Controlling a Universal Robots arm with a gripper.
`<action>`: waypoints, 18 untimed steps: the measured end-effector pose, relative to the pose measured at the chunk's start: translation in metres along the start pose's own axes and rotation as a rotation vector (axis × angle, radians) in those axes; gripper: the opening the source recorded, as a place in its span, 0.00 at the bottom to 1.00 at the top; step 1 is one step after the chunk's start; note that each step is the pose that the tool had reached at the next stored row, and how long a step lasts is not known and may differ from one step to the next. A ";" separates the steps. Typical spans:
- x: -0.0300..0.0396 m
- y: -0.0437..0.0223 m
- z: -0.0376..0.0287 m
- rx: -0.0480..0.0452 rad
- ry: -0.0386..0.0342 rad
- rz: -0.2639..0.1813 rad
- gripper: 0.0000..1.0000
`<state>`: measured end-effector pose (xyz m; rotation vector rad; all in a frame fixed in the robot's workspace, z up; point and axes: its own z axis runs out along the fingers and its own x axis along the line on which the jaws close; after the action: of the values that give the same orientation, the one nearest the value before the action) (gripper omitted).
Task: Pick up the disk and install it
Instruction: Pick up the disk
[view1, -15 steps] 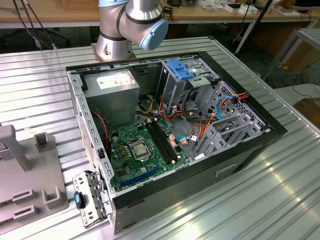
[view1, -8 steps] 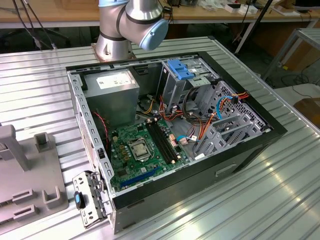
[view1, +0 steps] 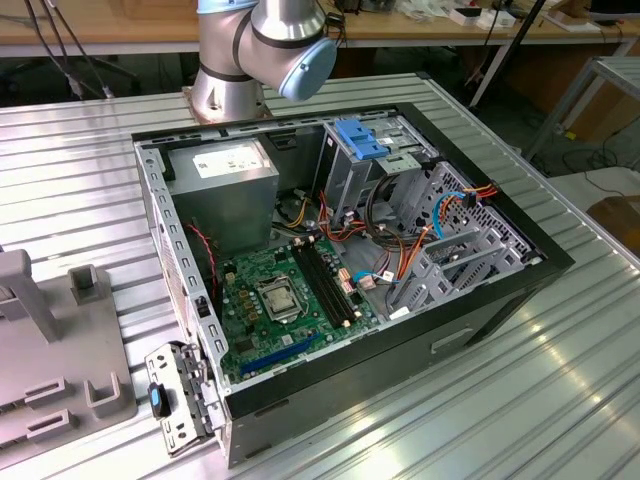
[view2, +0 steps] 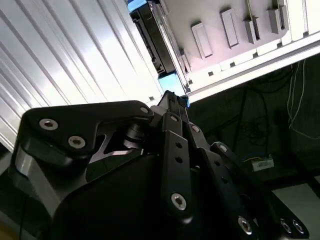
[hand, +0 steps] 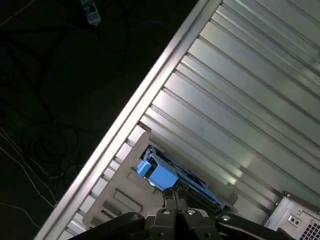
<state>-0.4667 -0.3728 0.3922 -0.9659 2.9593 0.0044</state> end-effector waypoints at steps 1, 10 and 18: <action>0.0000 0.0000 0.0000 -0.0006 -0.0001 -0.023 0.11; 0.0000 0.0000 0.0000 -0.0071 -0.0015 -0.252 0.11; 0.0000 0.0000 0.0000 -0.0128 -0.0028 -0.457 0.11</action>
<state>-0.4667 -0.3728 0.3922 -1.6127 2.6642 0.0143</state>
